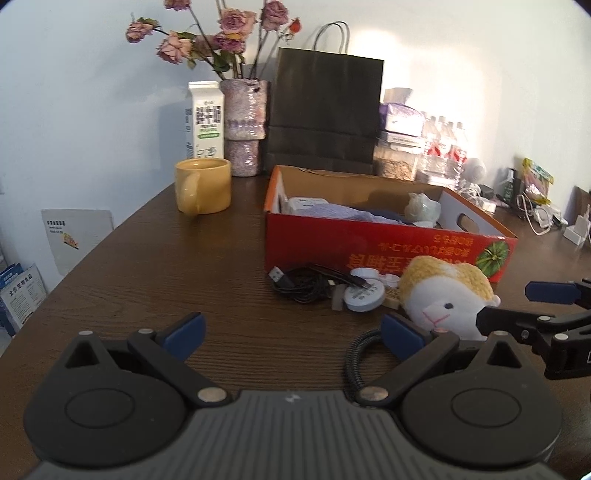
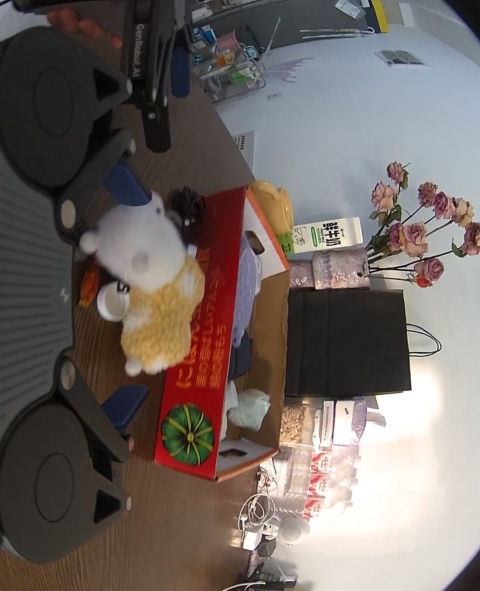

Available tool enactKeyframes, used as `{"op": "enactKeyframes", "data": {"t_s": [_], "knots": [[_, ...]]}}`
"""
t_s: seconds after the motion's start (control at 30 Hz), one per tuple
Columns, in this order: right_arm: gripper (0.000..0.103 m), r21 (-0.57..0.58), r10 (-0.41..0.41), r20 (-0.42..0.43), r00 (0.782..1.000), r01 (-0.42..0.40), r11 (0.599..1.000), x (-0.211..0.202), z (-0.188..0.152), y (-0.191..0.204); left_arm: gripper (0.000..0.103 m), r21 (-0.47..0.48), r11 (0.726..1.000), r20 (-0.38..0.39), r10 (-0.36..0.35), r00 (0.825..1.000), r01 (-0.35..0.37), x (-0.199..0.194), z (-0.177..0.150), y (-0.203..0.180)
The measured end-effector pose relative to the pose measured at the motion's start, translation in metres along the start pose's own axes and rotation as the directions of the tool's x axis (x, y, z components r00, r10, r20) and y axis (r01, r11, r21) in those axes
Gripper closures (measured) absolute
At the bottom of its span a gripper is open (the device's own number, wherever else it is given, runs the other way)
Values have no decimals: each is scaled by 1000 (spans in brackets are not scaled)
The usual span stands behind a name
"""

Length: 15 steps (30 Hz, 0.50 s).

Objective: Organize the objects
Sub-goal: 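Grasp the white-and-yellow plush sheep with the right gripper and lift it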

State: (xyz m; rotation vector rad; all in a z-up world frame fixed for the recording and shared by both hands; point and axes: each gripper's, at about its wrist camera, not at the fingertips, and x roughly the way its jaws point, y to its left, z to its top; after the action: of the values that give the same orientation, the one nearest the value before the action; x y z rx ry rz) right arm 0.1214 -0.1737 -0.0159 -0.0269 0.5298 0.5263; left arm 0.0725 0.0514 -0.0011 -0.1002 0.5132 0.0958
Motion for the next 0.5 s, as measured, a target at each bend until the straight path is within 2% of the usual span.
{"op": "enactKeyframes", "data": {"t_s": [0.23,0.5], "knots": [[0,41,-73,-43,996,75,996,32,6,36,0,-50,998,13,50,999,-49,0,2,28],[0,67,-156,-82,984,161,985,55,5,46,0,-92,996,21,23,1000,-21,3,2,55]]}}
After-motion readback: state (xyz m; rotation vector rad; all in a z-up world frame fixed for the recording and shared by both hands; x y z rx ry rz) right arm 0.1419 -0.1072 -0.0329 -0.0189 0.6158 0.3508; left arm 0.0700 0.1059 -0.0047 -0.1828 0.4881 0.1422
